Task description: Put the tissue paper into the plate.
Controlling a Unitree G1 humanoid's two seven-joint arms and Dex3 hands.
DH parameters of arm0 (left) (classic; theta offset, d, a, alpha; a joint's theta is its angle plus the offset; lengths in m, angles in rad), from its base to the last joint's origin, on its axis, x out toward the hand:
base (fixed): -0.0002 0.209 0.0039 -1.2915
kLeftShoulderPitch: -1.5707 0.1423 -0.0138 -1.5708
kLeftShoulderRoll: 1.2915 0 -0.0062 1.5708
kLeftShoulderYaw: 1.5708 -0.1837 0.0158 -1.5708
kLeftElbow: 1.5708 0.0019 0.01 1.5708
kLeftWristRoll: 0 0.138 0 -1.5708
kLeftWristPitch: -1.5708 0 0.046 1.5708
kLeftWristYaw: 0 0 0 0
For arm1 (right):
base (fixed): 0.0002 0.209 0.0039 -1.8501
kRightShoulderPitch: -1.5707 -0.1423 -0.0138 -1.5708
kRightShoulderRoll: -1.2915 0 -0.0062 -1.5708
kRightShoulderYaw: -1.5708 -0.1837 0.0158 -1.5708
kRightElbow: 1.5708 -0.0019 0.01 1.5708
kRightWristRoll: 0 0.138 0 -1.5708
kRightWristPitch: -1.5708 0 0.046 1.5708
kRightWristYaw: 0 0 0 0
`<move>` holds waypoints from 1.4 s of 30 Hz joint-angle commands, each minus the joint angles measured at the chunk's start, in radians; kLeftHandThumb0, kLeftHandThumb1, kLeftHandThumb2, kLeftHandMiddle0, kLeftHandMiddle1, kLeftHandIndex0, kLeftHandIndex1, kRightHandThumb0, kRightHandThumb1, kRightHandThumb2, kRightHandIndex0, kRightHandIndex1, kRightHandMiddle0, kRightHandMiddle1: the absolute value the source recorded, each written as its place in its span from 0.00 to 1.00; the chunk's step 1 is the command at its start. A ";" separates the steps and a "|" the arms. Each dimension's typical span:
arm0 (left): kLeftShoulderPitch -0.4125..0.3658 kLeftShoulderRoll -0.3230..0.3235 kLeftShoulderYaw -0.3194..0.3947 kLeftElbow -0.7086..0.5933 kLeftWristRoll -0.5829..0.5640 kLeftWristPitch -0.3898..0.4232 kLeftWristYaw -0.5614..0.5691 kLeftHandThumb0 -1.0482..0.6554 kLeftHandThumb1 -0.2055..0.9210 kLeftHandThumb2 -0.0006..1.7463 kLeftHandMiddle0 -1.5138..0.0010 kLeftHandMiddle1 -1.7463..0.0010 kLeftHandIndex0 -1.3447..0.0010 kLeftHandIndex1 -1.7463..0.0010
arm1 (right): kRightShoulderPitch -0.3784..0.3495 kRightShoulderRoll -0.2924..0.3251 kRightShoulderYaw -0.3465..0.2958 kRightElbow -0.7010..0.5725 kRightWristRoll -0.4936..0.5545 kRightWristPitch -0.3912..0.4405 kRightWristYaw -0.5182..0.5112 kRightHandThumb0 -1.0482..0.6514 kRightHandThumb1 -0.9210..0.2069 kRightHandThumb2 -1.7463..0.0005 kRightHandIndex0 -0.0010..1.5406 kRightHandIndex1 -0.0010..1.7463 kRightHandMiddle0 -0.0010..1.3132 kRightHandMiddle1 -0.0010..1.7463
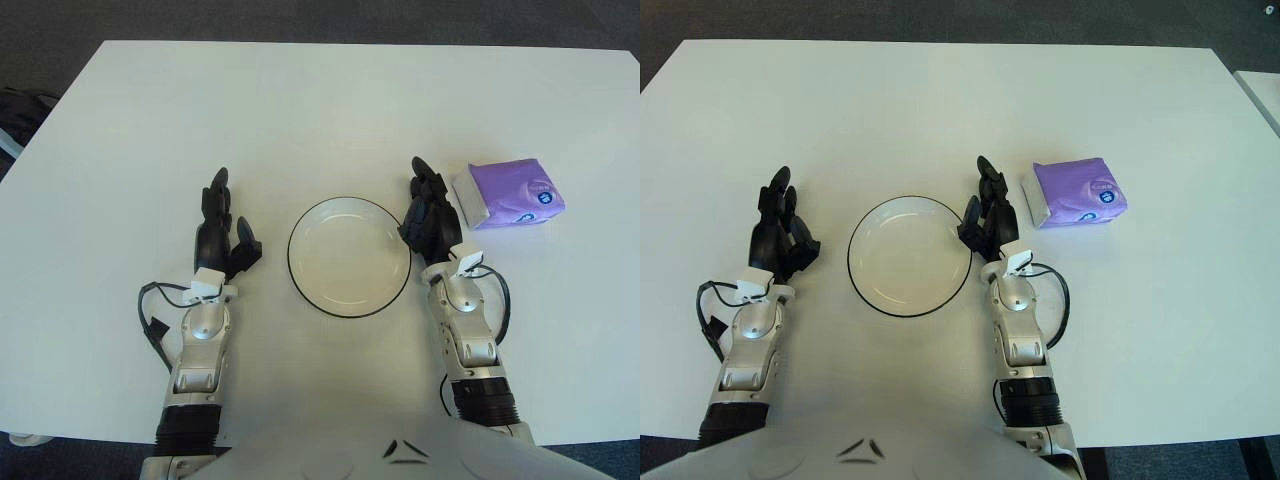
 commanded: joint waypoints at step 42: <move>0.062 -0.030 -0.021 0.044 0.028 0.049 0.000 0.14 1.00 0.60 0.87 1.00 1.00 0.80 | 0.197 -0.080 -0.006 -0.498 0.006 0.384 0.055 0.20 0.00 0.44 0.15 0.01 0.00 0.25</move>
